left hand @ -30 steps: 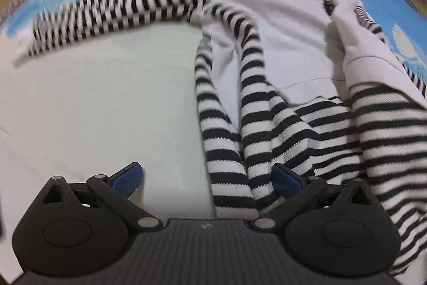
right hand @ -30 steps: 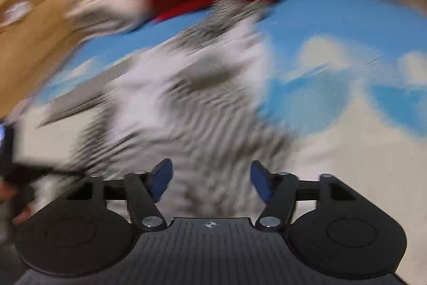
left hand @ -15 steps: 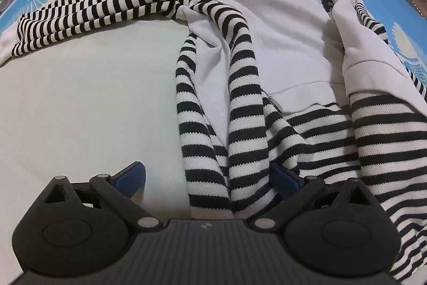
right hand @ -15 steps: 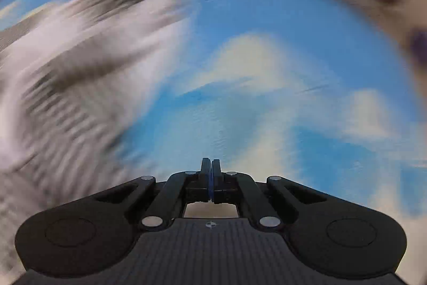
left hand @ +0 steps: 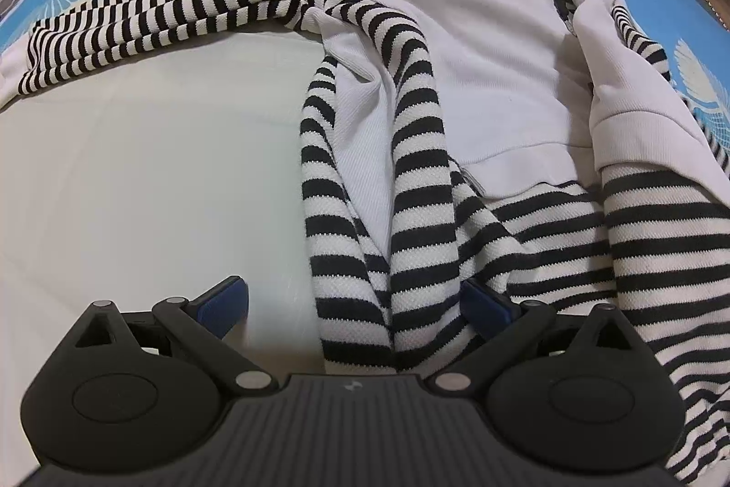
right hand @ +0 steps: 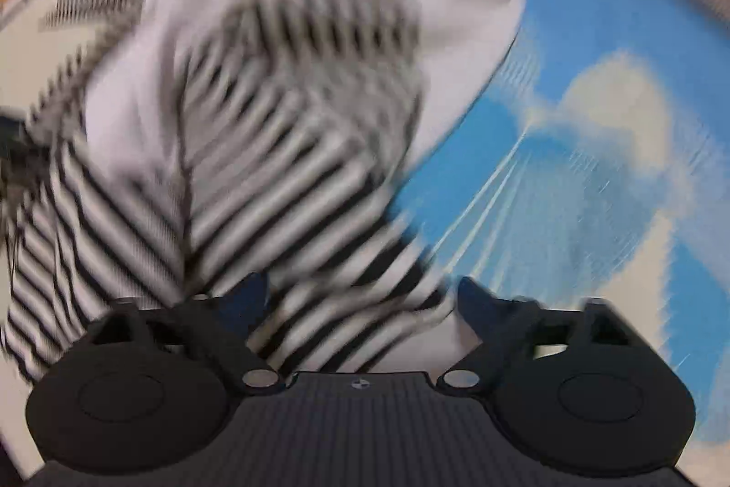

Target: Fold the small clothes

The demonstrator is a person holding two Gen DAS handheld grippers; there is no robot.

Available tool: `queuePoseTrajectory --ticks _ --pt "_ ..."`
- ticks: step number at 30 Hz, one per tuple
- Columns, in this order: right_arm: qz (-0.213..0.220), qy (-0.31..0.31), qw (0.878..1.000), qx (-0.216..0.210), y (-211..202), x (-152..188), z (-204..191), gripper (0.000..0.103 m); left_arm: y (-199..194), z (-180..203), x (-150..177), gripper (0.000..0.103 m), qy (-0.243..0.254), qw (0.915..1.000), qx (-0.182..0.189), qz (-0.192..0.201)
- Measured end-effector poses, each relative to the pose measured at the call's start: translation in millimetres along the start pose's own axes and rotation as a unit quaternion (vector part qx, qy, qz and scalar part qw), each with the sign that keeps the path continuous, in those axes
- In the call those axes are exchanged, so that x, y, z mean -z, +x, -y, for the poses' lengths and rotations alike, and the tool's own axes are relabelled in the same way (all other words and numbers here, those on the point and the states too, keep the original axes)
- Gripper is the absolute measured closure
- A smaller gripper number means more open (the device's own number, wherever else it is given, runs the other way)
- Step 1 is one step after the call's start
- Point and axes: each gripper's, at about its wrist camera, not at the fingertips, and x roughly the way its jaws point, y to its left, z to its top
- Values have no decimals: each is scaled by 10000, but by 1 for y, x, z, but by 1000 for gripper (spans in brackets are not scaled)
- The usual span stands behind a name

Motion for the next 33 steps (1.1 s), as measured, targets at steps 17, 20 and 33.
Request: queuePoseTrajectory --ticks 17,20,33 --pt "1463 2212 8822 3890 -165 12 175 11 -2 2 -2 3 0 10000 -46 -37" --pt "1345 1614 9393 2711 -132 37 111 11 -5 3 -1 3 35 10000 -4 -19" --pt "930 2513 9634 34 -63 146 -84 90 -56 -17 22 96 -83 9961 796 375"
